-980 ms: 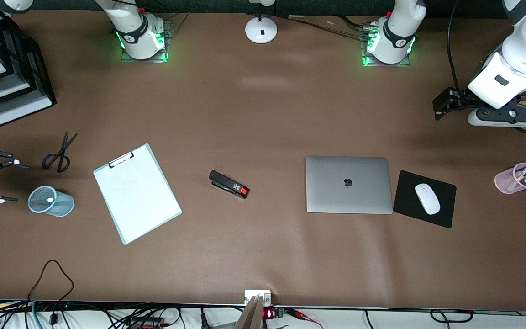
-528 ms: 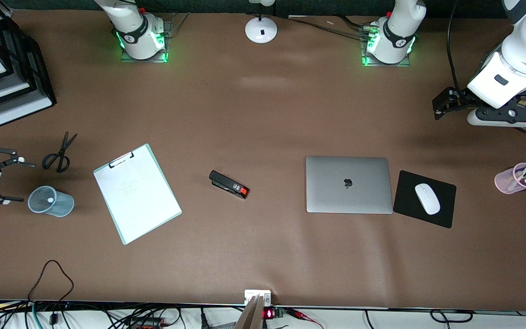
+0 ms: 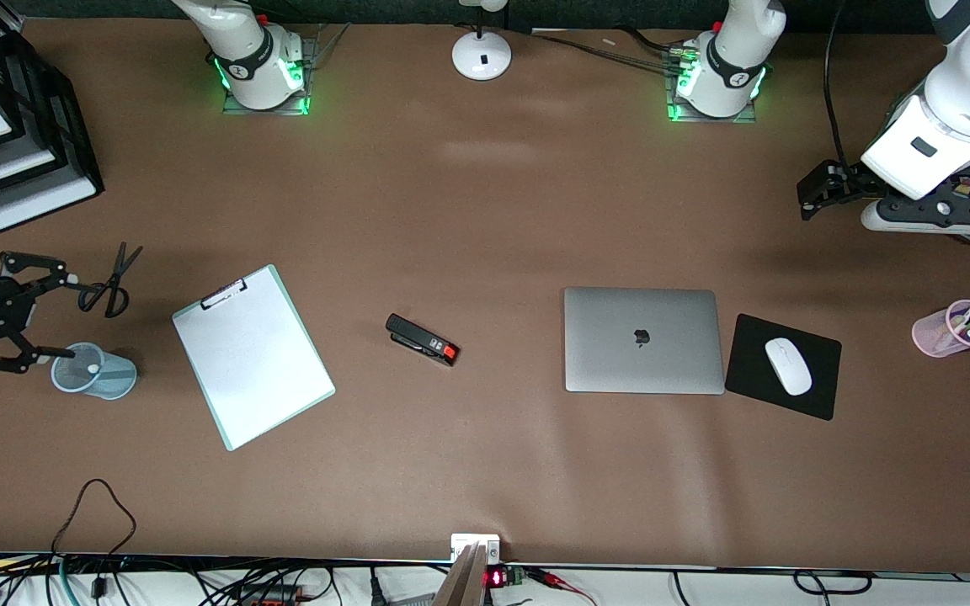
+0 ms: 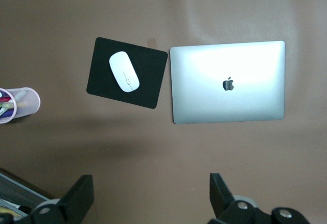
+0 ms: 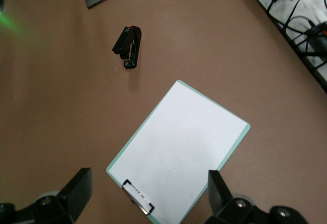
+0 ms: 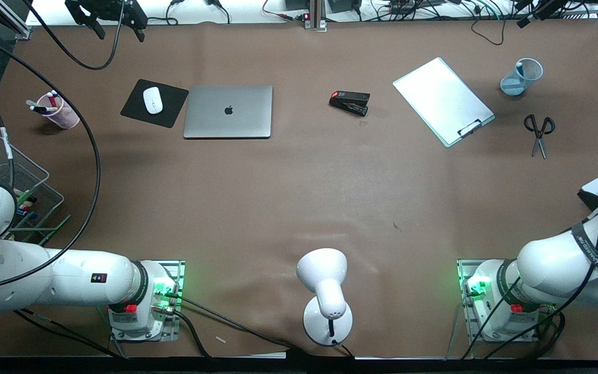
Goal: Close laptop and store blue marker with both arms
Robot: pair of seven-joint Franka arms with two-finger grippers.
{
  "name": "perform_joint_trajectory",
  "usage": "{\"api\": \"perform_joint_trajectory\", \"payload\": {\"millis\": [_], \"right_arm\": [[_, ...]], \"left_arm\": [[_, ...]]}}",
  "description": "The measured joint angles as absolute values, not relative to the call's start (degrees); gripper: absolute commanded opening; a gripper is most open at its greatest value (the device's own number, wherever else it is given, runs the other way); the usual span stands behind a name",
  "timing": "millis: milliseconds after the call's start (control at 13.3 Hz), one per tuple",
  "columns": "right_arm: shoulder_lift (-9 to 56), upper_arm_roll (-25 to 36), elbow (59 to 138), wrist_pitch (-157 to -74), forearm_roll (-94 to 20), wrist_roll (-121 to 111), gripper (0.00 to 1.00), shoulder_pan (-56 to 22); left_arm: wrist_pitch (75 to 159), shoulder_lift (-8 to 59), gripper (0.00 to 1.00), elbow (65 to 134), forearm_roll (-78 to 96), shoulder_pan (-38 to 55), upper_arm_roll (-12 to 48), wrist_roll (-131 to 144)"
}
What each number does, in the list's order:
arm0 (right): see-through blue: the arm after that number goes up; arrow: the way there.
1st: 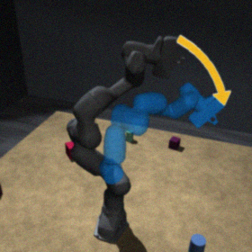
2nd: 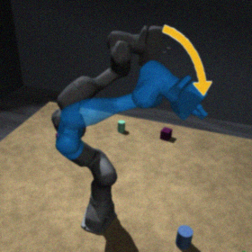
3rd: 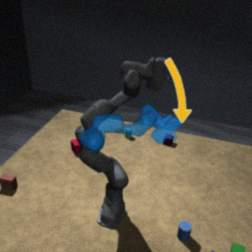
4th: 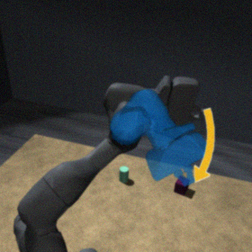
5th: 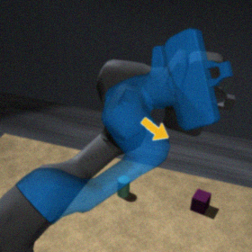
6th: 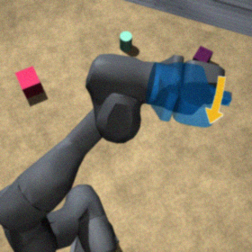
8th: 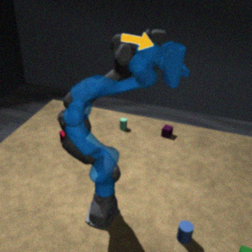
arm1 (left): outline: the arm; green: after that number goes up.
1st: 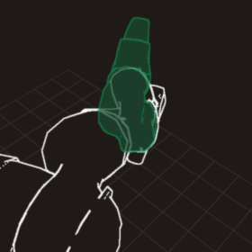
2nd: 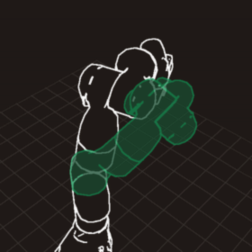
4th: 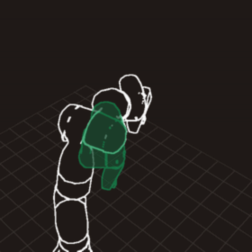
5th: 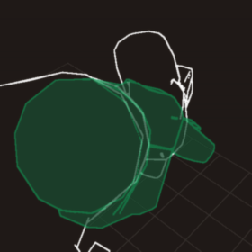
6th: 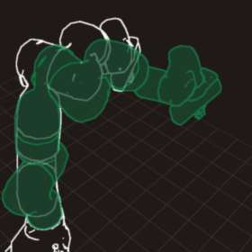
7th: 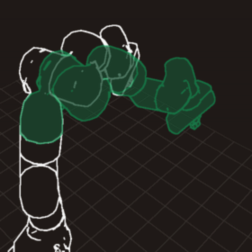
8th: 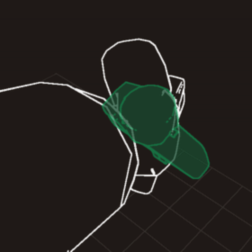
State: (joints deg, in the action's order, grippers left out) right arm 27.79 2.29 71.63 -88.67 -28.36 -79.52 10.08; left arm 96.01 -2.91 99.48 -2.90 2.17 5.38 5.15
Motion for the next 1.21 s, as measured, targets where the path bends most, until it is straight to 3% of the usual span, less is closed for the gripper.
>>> {"api": "perform_joint_trajectory", "payload": {"millis": [603,905,1206], "right_arm": [[21.07,2.29,77.32,-89.87,-18.93,-45.97,1.00,0.20],[17.70,2.26,80.18,-89.73,-8.69,-23.79,1.00,-4.85],[16.65,2.95,81.31,-85.72,-6.38,-10.06,1.00,-5.49]], "left_arm": [[96.00,-2.91,1.00,99.47,-2.90,2.18,5.38,5.15],[95.98,-2.91,1.00,99.47,-2.90,2.16,5.31,5.19],[95.94,-2.91,1.00,99.46,-1.49,1.97,5.12,5.21]]}}
